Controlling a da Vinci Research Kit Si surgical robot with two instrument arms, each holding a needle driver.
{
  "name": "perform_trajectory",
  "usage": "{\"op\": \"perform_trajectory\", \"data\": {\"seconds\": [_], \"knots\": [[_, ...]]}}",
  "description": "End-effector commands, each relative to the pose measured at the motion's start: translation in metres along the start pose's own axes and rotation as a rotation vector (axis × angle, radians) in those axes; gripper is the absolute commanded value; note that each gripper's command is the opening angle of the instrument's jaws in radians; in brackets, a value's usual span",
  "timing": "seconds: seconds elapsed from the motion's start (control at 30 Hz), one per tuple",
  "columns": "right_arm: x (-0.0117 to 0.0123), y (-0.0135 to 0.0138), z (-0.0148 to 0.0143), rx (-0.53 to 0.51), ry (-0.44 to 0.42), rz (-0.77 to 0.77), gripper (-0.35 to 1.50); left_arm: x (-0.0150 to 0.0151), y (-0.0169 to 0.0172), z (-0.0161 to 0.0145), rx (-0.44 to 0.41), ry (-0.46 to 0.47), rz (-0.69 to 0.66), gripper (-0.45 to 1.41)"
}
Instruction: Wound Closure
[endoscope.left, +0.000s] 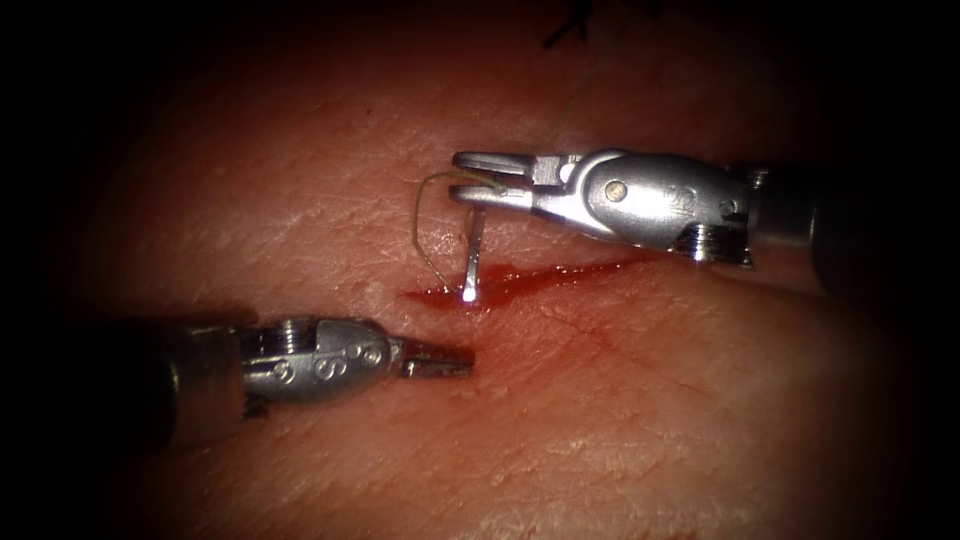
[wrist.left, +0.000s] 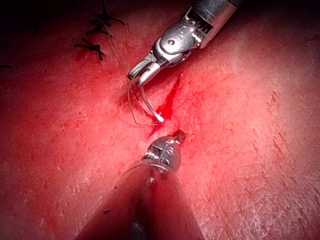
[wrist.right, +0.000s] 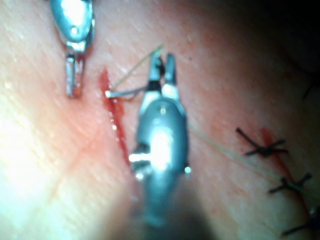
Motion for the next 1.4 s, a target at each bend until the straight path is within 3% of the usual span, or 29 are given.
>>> {"op": "perform_trajectory", "data": {"seconds": [0.03, 0.7, 1.03, 1.4], "knots": [[-0.0004, 0.0002, 0.0008, 0.014, 0.000, 0.011, -0.35, -0.0003, -0.0001, 0.0007, -0.002, 0.001, 0.002, -0.45], [-0.0008, -0.0005, 0.0016, 0.084, -0.007, 0.132, -0.35, -0.0008, -0.0004, 0.0008, -0.004, -0.004, 0.007, -0.45], [-0.0013, -0.0008, 0.0019, 0.129, -0.017, 0.326, -0.35, -0.0012, -0.0005, 0.0007, -0.008, -0.010, 0.010, -0.45], [-0.0027, -0.0020, 0.0024, 0.141, -0.027, 0.429, -0.35, -0.0012, -0.0006, 0.0008, -0.008, -0.010, 0.011, -0.45]]}}
